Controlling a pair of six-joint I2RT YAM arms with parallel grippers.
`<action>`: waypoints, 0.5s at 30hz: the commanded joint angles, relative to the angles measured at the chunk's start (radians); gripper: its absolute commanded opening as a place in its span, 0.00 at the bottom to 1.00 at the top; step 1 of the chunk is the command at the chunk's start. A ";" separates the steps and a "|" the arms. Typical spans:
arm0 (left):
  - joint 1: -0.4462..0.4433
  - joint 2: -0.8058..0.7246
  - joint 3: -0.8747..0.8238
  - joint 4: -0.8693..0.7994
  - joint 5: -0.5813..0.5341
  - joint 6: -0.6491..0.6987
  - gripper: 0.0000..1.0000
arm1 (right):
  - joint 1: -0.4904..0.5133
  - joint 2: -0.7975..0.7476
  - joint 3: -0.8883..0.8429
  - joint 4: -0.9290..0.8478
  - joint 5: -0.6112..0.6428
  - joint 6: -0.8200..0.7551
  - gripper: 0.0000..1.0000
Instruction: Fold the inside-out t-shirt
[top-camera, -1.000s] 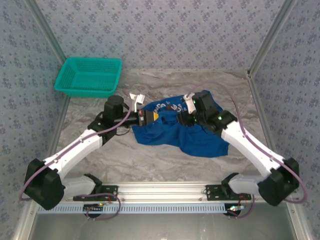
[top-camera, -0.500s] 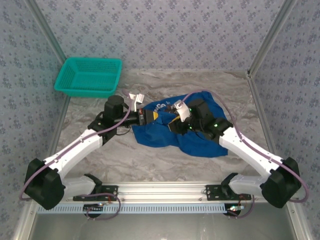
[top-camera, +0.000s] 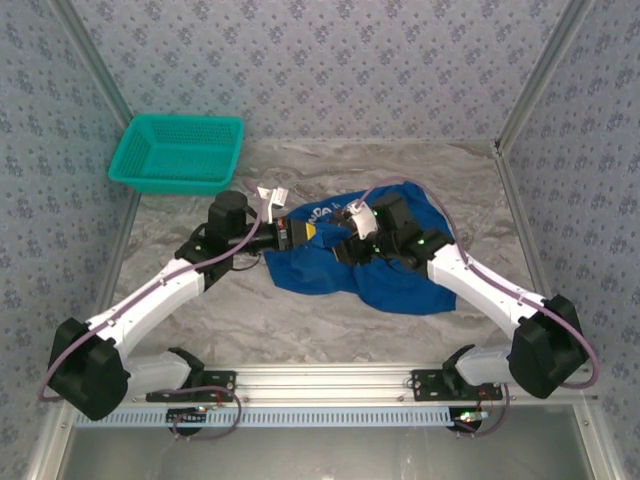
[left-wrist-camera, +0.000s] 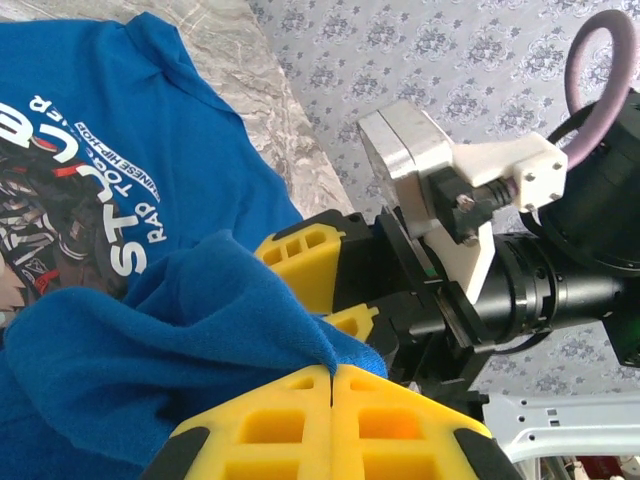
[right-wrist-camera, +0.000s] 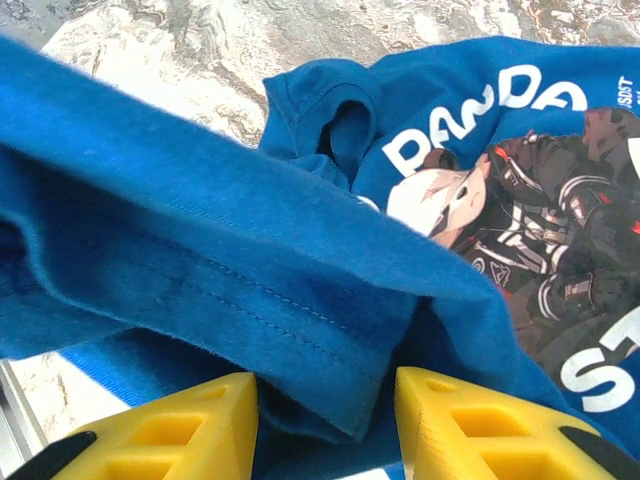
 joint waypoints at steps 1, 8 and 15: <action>0.004 -0.032 0.018 0.011 0.010 0.020 0.00 | -0.024 0.002 0.007 0.012 -0.003 0.010 0.43; 0.002 -0.035 0.017 0.013 0.009 0.021 0.00 | -0.025 0.041 0.008 0.053 -0.066 0.023 0.46; 0.003 -0.035 0.015 0.003 0.005 0.032 0.00 | -0.013 0.064 0.030 0.096 -0.115 0.029 0.30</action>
